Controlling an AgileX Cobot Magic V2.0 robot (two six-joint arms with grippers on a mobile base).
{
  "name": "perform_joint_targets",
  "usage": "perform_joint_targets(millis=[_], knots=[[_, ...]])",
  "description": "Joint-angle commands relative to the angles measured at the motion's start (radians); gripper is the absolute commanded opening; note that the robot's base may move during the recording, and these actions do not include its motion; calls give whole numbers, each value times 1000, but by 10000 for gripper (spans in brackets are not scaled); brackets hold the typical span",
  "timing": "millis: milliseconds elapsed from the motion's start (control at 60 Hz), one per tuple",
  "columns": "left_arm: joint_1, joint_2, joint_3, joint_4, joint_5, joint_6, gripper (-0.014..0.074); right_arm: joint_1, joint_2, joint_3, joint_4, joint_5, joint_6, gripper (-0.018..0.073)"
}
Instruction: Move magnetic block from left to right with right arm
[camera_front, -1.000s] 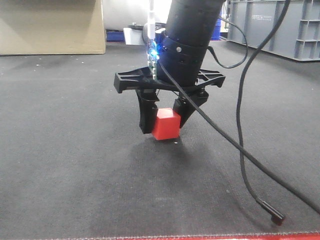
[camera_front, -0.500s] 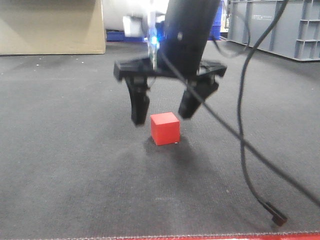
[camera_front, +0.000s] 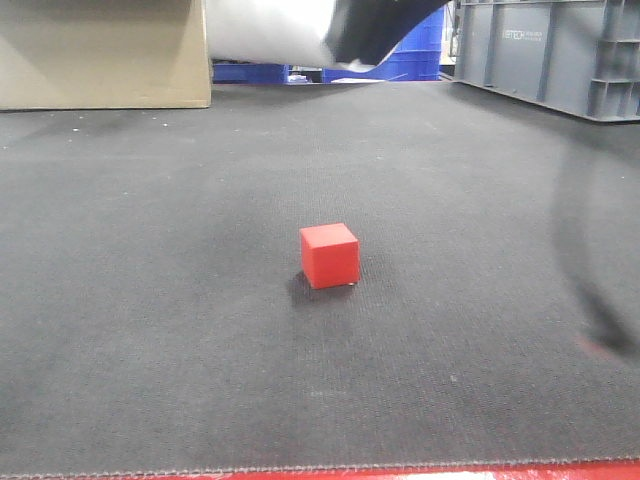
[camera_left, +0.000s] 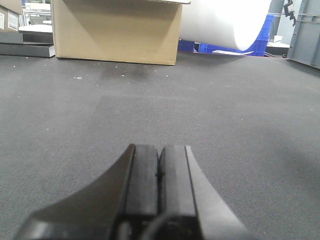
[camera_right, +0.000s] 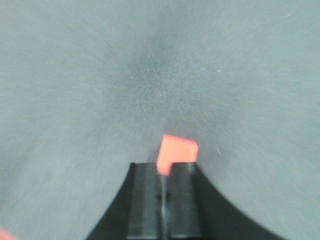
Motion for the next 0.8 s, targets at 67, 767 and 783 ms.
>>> perform_joint_targets(millis=[67, 767, 783], knots=[[0, -14, 8, 0, -90, -4, -116, -3, -192, 155, -11, -168, 1, 74], [0, -14, 8, 0, -90, -4, -116, -3, -828, 706, -11, -477, 1, 69], [0, -14, 8, 0, -90, -4, -116, -3, -835, 706, -11, -477, 1, 69]])
